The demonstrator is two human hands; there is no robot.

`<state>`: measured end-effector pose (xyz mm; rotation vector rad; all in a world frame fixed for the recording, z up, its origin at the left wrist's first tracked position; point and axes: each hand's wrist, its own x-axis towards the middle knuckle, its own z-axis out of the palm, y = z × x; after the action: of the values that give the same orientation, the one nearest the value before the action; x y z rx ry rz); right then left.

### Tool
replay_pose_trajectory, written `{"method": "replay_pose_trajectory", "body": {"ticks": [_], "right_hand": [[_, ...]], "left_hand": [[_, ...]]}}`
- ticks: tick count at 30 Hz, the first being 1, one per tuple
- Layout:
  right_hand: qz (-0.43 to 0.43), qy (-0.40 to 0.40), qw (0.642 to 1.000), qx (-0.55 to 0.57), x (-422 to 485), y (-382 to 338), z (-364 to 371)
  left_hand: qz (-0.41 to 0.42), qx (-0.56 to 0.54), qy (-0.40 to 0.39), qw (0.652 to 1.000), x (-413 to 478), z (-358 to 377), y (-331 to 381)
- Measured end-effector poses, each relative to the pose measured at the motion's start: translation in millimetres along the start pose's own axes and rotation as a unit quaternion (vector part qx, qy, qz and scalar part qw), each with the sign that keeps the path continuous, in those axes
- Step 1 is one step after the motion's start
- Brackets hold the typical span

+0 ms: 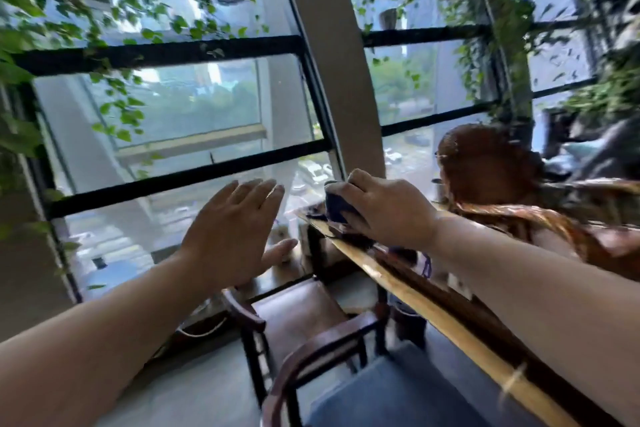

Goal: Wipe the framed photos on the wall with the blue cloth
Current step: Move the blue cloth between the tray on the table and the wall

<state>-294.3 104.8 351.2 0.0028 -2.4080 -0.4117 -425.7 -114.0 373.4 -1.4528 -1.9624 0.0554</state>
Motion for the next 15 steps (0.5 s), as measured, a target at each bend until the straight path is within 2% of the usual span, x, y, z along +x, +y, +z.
{"method": "replay_pose_trajectory", "body": {"ticks": [9,15], "right_hand": [[0.114,-0.122,0.985,-0.050,-175,51,10],[0.222,-0.193,0.953,-0.075,-303,69,16]], "left_hand": [[0.122,-0.118,-0.011,0.985,59,69,147],[0.176,-0.196,-0.041,0.964,57,113,246]]}}
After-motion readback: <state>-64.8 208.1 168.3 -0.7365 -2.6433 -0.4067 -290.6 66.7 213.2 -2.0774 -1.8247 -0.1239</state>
